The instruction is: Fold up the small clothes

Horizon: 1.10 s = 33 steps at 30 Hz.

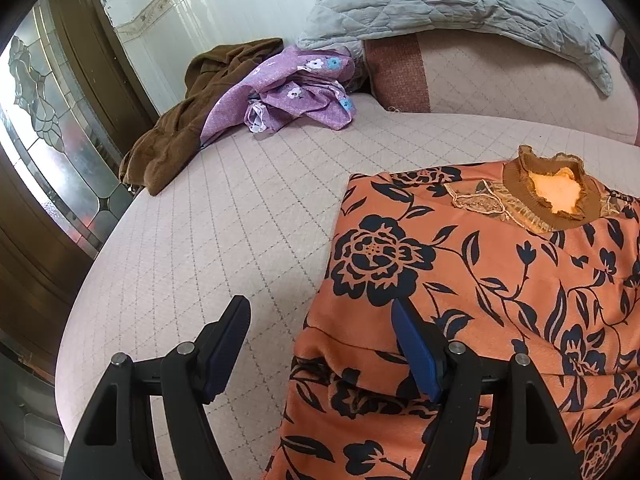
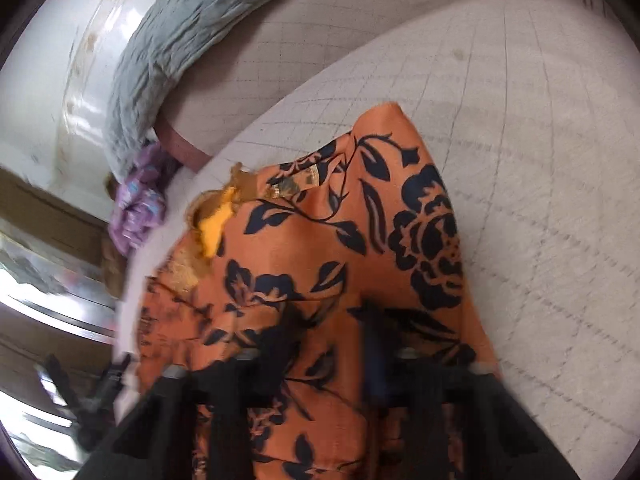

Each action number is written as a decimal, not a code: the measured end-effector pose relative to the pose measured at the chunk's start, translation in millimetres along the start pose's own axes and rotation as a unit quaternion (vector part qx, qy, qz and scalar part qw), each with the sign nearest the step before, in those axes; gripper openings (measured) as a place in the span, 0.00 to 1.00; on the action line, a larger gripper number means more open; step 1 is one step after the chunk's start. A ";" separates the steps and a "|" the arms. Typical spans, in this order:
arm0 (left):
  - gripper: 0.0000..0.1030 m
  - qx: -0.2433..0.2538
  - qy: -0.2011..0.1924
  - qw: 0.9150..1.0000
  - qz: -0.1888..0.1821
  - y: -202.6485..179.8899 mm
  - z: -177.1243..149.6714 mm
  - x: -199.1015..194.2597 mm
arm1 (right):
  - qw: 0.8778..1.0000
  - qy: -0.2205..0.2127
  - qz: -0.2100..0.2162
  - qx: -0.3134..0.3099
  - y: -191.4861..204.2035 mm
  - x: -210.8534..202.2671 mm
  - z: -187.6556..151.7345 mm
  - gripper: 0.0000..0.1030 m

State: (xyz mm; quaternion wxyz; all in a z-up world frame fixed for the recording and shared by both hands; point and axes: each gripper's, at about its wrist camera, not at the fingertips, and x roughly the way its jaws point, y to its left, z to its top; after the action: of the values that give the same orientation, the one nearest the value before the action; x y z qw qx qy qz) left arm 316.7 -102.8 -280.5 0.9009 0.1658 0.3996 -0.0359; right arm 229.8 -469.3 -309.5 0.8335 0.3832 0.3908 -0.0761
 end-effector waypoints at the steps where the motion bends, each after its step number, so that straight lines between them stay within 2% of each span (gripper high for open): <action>1: 0.71 -0.003 -0.002 1.000 0.001 1.2 0.4 -0.7 | 1.000 -0.015 0.004 -0.002 2.8 -8.0 1.1 0.07; 5: 0.71 -0.016 -0.005 1.000 0.003 7.6 2.3 -1.3 | 0.992 -0.120 0.033 -0.037 27.8 -65.0 5.4 0.06; 7: 0.71 -0.016 -0.005 1.000 0.004 7.7 2.5 -0.9 | 0.988 -0.146 0.043 -0.040 32.9 -83.9 6.2 0.05; 10: 0.71 -0.015 -0.009 1.000 0.006 5.4 2.4 -2.3 | 0.981 -0.188 0.001 -0.045 27.7 -100.1 6.1 0.04; 12: 0.71 -0.013 -0.011 1.000 0.003 2.7 2.3 -3.5 | 0.985 -0.174 -0.005 -0.023 9.9 -94.5 13.0 0.04; 17: 0.71 0.000 -0.013 1.000 0.005 -3.0 1.5 -4.9 | 0.998 -0.054 0.032 0.018 -2.4 -55.3 17.4 0.08; 19: 0.71 -0.004 -0.013 1.000 0.003 -1.0 1.6 -5.3 | 0.998 -0.047 0.031 0.008 -0.4 -49.6 15.9 0.09; 21: 0.71 -0.007 -0.013 1.000 0.004 1.7 1.9 -4.4 | 0.999 -0.036 0.033 0.019 -7.0 -44.1 13.6 0.37; 22: 0.72 -0.009 -0.012 1.000 0.005 2.8 2.2 -3.5 | 0.998 -0.031 0.036 0.030 -8.9 -41.7 12.3 0.74; 23: 0.71 -0.012 -0.010 1.000 0.004 4.6 2.5 -2.7 | 0.997 -0.039 0.039 0.051 -16.2 -42.3 9.6 0.84; 25: 0.71 -0.017 -0.007 1.000 0.002 6.9 2.8 -1.3 | 0.997 -0.040 0.029 0.057 -18.8 -39.9 7.1 0.83; 27: 0.71 -0.016 -0.005 1.000 -0.001 6.3 2.4 -0.7 | 0.997 -0.011 0.046 0.058 -21.5 -30.3 6.3 0.79; 29: 0.71 -0.009 -0.006 1.000 -0.001 4.1 1.6 -1.1 | 0.997 0.013 0.048 0.056 -19.8 -20.0 5.6 0.55; 31: 0.71 -0.005 -0.006 1.000 -0.002 1.9 1.2 -1.5 | 0.998 0.018 0.021 0.049 -18.2 -13.7 2.5 0.52; 33: 0.71 -0.005 -0.006 1.000 -0.003 1.2 1.3 -1.4 | 0.998 0.027 0.013 0.050 -18.7 -6.1 1.2 0.52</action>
State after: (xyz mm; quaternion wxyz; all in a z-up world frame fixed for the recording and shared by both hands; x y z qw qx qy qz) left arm 316.8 -102.2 -278.3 0.9039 0.1604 0.3948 -0.0374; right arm 218.4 -484.2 -315.5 0.8035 0.4310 0.4038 -0.0748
